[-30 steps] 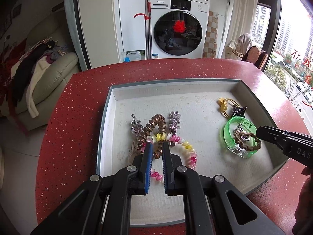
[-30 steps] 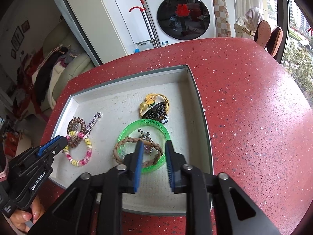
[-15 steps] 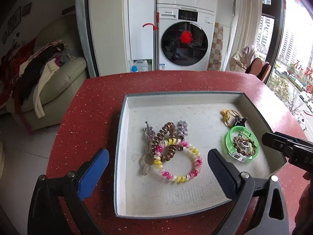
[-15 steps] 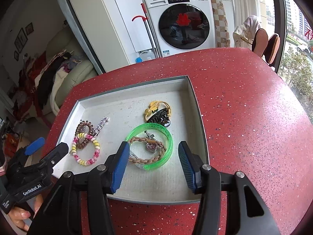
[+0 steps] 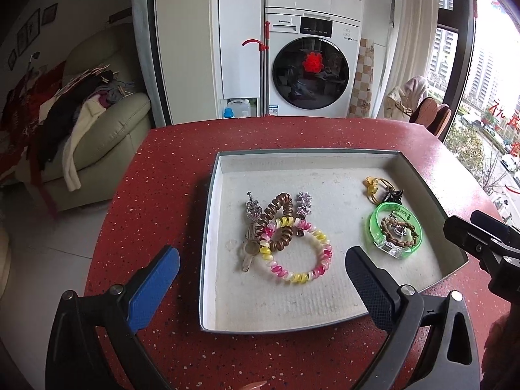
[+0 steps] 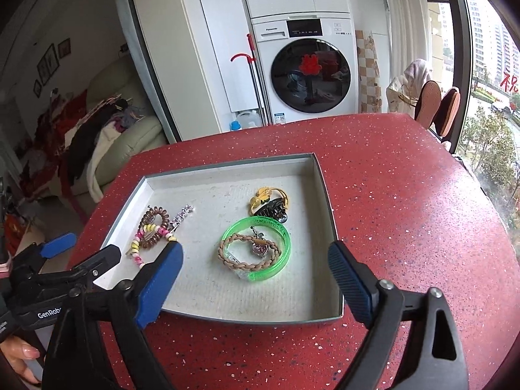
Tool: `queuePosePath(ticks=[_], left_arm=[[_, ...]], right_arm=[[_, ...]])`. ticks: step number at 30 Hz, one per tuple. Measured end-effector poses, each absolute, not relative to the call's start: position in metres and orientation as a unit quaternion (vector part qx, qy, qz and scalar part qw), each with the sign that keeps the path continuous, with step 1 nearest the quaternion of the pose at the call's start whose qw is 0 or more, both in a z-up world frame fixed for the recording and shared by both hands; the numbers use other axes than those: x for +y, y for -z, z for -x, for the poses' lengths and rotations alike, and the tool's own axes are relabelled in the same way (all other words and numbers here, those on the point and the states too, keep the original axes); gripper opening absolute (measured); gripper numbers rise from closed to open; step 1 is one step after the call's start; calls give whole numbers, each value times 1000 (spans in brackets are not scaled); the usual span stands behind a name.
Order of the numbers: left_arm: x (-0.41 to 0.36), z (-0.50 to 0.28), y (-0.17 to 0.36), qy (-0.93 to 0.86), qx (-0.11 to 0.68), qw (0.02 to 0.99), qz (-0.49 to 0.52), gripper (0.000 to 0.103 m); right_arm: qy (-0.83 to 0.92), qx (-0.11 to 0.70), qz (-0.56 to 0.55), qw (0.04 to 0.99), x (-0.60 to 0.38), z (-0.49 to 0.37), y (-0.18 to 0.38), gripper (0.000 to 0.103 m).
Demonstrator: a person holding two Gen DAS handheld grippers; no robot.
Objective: Organize jewelry
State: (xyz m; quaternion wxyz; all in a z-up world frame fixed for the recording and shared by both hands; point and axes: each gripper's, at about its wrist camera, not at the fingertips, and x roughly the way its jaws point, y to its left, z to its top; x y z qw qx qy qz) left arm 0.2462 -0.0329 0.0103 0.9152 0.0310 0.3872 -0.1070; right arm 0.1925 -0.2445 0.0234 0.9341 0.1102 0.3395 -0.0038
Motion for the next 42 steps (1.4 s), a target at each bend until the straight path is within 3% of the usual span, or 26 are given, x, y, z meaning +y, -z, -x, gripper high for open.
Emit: queuePosePath(ticks=[18,42], left_arm=[[-19,-192,-20,68,344,936,-36,103],[-19,-170,-6,55,346,936,-35,103]], right_arm=[[43,324,-58,943,-217,-145,-27,103],[55,326,-50,943,-215,-129,-21,103]])
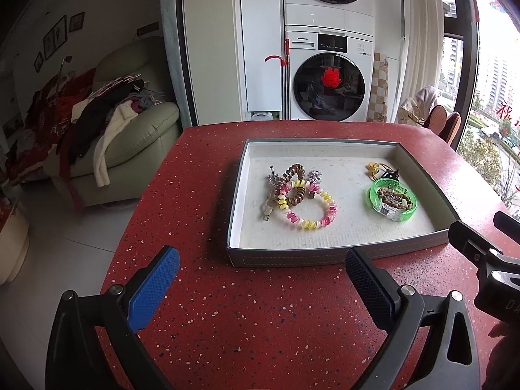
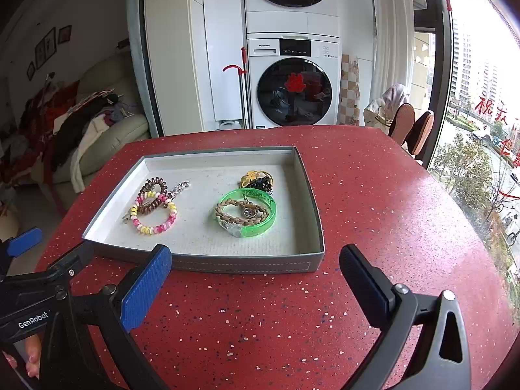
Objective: Organize jewelry
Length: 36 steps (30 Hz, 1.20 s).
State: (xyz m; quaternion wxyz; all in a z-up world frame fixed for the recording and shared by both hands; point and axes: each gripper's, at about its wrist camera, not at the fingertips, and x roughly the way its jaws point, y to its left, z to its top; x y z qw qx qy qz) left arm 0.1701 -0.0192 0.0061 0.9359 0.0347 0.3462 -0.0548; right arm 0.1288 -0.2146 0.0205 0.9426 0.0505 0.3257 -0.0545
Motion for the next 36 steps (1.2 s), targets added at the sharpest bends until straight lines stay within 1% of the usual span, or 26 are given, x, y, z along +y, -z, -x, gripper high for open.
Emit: queuePosePath(ticks=[36], left_arm=[[-16,-171,-7,52,349,935,-35,103]], right_arm=[[52,325,-49,943,-211,-132,-24,103]])
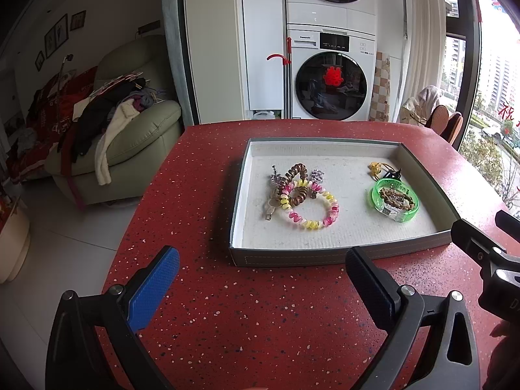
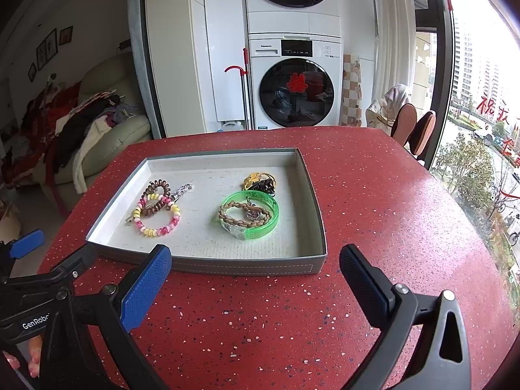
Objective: Organize jewelry
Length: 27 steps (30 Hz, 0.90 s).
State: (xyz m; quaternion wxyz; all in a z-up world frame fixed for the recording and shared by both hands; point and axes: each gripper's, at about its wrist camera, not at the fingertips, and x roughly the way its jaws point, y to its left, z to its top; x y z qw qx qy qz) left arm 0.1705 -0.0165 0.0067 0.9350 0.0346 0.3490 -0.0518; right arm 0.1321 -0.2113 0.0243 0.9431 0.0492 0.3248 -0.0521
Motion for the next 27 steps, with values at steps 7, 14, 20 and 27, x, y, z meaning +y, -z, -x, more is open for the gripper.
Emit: queuePosePath(ticks=[7,14,20,27], left_arm=[[-16,-171,-7,52,349,935,-35,103],[-16,-171,-7,51,349,935,-35,103],[-16,-171,-7,52,349,935,-34,103],[-16,-171,-7,52,349,935,-34,103]], right_arm=[[51,324,-50,943,-210,-132,-26,103],[51,324,-50,943,-210,-132,-26,103],[51,324,-50,943,-209,-132,-27,103],[51,324,-50,943,-209,-132,-26,103]])
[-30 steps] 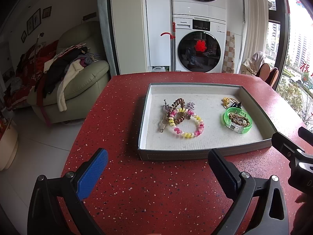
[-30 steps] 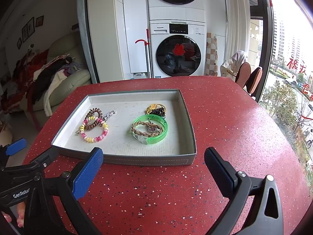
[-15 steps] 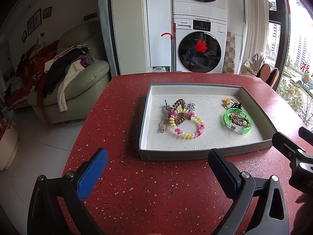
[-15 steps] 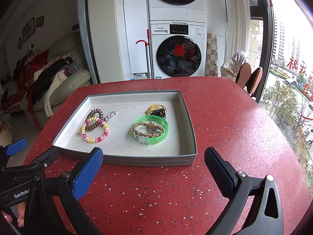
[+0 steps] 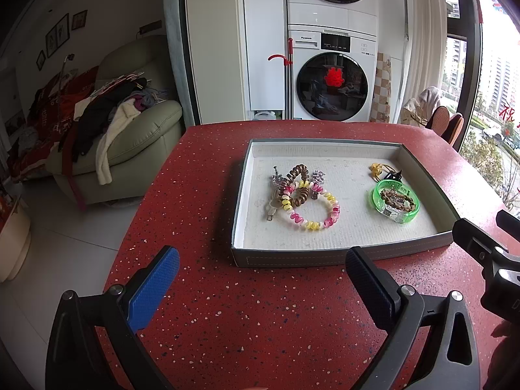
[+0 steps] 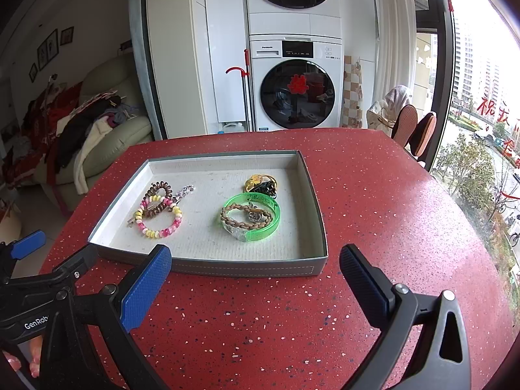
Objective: Organize jewelry
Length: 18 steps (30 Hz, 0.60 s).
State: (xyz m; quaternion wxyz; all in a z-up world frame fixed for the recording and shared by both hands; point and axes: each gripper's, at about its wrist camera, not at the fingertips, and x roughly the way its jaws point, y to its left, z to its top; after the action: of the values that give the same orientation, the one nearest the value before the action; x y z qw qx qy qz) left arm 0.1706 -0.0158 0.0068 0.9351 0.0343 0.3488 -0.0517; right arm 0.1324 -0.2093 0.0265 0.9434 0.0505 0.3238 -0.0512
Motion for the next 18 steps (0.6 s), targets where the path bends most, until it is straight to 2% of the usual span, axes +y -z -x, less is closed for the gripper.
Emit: queuePosePath(ticks=[18], left_arm=[[-14,-171,-8,50,351,935,-33,103]], right_arm=[[51,323,-51,943,-209,-132,-27,103]])
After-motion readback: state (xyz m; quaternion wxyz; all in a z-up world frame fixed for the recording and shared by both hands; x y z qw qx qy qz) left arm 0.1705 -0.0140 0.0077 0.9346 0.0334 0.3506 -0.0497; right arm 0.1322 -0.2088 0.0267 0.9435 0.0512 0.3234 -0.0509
